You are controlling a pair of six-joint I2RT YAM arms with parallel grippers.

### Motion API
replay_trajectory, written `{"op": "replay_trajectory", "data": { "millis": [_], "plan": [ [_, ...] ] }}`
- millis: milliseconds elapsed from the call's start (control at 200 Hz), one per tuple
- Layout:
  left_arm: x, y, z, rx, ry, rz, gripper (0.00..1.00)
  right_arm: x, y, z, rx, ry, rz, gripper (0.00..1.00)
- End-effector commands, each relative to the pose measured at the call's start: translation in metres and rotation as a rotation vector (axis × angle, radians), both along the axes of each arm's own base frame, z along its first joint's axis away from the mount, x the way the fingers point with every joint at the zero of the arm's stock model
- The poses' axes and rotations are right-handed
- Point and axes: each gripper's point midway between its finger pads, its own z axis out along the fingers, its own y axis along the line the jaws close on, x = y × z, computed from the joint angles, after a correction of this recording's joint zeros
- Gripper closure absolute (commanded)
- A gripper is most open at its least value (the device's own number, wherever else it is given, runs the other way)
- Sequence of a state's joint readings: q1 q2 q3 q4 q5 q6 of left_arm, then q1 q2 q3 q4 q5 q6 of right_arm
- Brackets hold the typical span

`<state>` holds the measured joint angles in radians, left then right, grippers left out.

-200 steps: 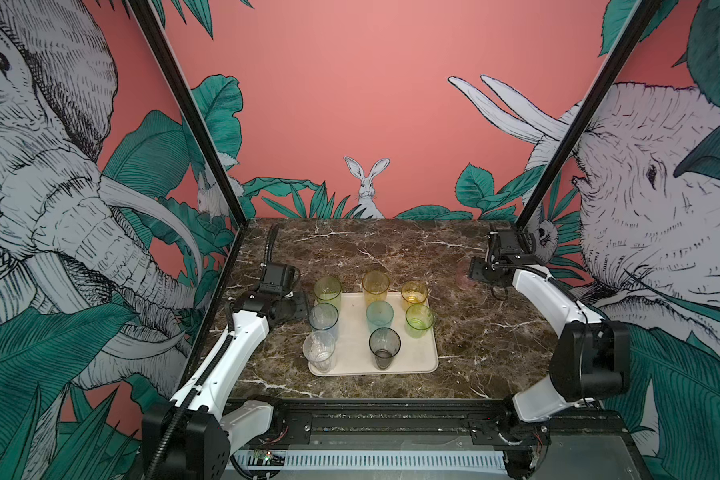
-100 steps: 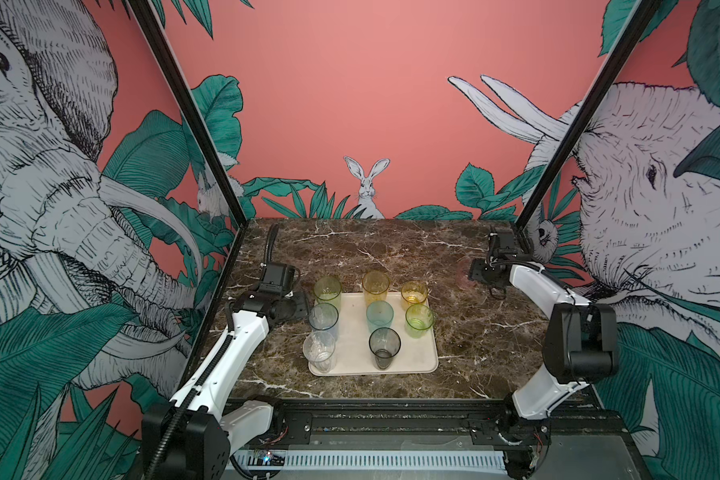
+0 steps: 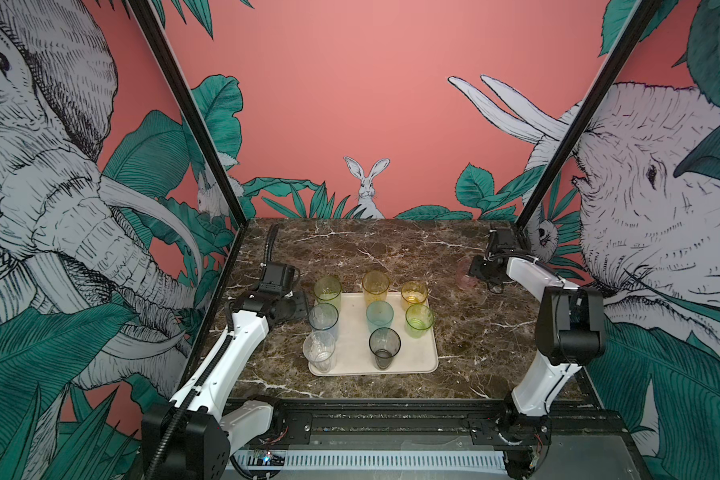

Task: Place the glasses into the tray
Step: 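Move the right gripper over the pink cup and lower into it, then grip the pink cup with the right gripper and carry it toward the tray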

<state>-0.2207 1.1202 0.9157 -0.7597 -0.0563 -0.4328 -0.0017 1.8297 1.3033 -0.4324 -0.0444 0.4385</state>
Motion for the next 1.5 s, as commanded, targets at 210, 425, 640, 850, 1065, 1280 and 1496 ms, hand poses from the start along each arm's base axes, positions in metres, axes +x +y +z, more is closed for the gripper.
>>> {"op": "replay_trajectory", "data": {
  "millis": [210,425,640,850,1065,1280,1496],
  "plan": [
    [-0.005,0.006,0.008,0.015,-0.012,0.009,0.32,0.014,0.001,0.009,0.026,-0.035,0.006,0.56],
    [-0.005,0.006,0.008,0.018,-0.011,0.010,0.32,0.013,0.000,0.008,0.024,-0.032,0.009,0.65],
    [-0.005,0.006,0.006,0.016,-0.010,0.010,0.32,0.011,-0.001,0.008,0.021,-0.029,0.010,0.79],
    [-0.005,0.005,0.005,0.013,-0.008,0.009,0.32,0.009,0.000,0.012,0.019,-0.038,0.018,0.92],
    [-0.005,0.005,0.005,0.010,-0.008,0.008,0.32,0.007,0.002,0.021,0.031,-0.053,0.026,1.00],
    [-0.006,0.004,0.003,0.007,-0.007,0.008,0.32,0.003,0.008,0.031,0.059,-0.068,0.038,1.00],
    [-0.006,0.004,0.003,0.006,-0.007,0.007,0.32,-0.009,0.018,0.045,0.111,-0.084,0.058,1.00]
  ]
}}
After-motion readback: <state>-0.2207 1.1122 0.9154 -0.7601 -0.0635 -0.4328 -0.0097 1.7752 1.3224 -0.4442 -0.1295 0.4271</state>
